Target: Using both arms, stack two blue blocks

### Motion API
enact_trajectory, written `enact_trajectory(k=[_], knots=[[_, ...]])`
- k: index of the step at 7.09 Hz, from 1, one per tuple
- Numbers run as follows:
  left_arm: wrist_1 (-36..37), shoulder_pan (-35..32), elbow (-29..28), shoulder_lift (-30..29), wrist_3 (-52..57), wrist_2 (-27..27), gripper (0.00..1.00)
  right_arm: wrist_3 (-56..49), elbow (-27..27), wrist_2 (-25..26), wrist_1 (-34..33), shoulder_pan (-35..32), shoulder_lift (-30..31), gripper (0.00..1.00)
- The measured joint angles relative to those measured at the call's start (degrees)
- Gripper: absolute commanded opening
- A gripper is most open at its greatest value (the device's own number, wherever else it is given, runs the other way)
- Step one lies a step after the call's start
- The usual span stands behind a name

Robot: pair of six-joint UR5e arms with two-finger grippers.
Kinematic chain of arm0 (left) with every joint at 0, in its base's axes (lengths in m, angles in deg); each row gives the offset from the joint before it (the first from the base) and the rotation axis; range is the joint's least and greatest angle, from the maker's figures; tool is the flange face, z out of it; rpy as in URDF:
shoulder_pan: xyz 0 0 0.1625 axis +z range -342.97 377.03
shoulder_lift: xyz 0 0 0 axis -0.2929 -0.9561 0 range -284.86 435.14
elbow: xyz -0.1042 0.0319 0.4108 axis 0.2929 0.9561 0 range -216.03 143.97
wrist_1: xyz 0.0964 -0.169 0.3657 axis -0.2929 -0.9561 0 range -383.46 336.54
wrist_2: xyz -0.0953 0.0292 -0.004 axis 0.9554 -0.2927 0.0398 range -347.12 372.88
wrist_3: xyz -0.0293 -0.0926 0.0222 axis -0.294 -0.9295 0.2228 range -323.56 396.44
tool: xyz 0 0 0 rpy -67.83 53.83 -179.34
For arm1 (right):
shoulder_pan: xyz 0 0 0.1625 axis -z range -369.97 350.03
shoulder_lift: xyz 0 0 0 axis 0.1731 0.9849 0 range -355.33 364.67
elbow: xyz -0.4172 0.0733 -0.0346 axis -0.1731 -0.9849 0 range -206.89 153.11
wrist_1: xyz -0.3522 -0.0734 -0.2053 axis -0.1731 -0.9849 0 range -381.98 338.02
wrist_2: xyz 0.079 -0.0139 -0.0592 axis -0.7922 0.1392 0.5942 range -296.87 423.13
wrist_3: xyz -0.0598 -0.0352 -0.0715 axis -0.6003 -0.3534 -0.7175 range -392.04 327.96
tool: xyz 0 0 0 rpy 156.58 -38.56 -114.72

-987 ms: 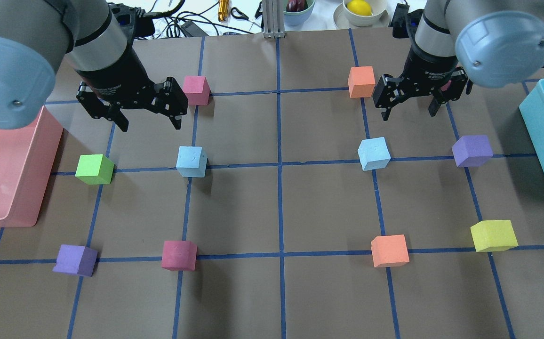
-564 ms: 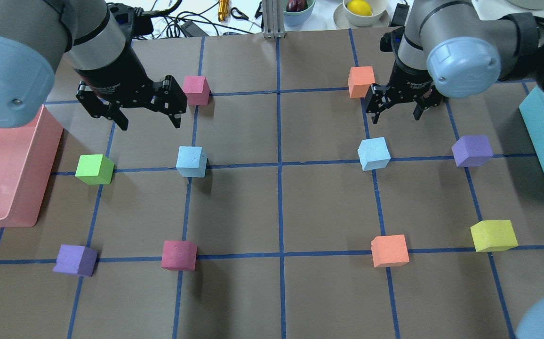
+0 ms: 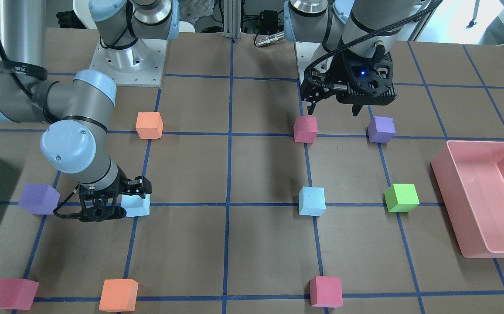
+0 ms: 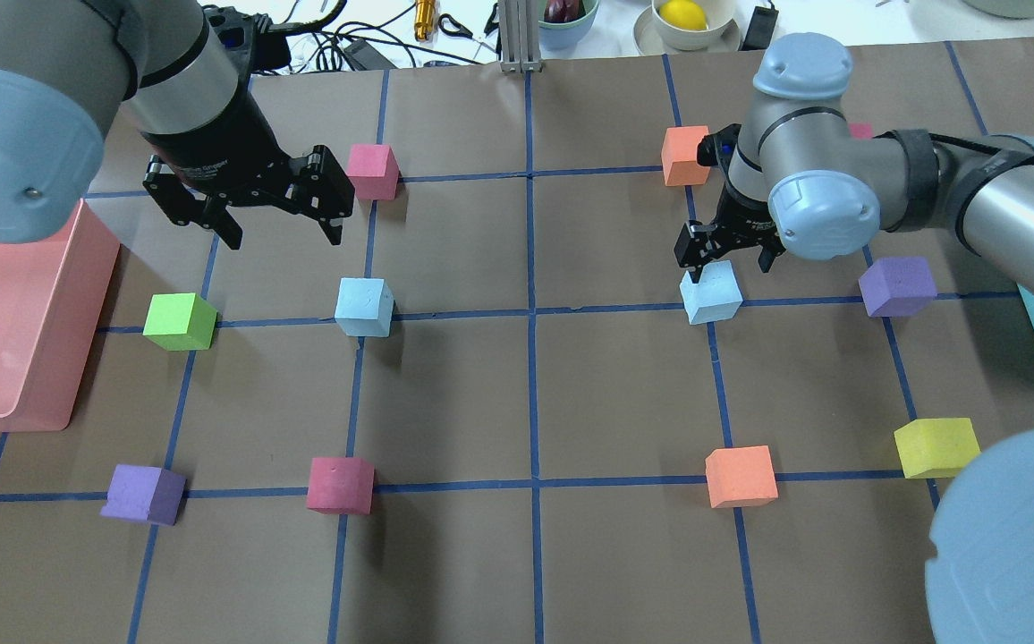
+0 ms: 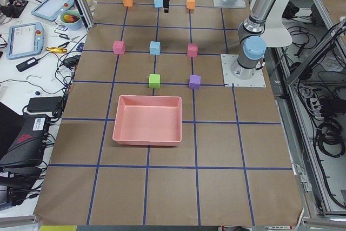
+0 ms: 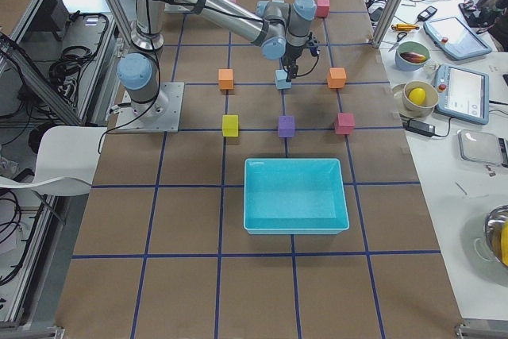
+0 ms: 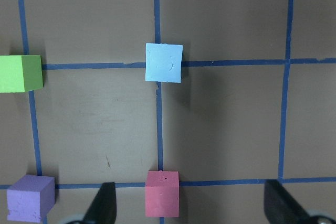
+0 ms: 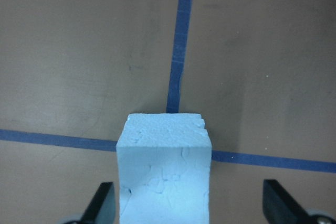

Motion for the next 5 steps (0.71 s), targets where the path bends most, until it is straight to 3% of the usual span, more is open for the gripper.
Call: enact_trajectory(k=[3,4,5], knots=[[0.17,-0.03,0.03,-0.09,-0.06,0.00,1.00,-0.19,0.71,-0.84,-1.15,-0.14,-2.06,0.99],[0.06,-0.02,0.03,-0.04,-0.04,0.00,1.00,-0.32,0.75,-1.43,-1.82,-0.15,-2.34,0.46],[0.01,-0.02,0.03,-0.01,-0.02,0.00,1.00,-0.46,0.78,-1.78,-3.35,-0.16,-2.63,0.00]])
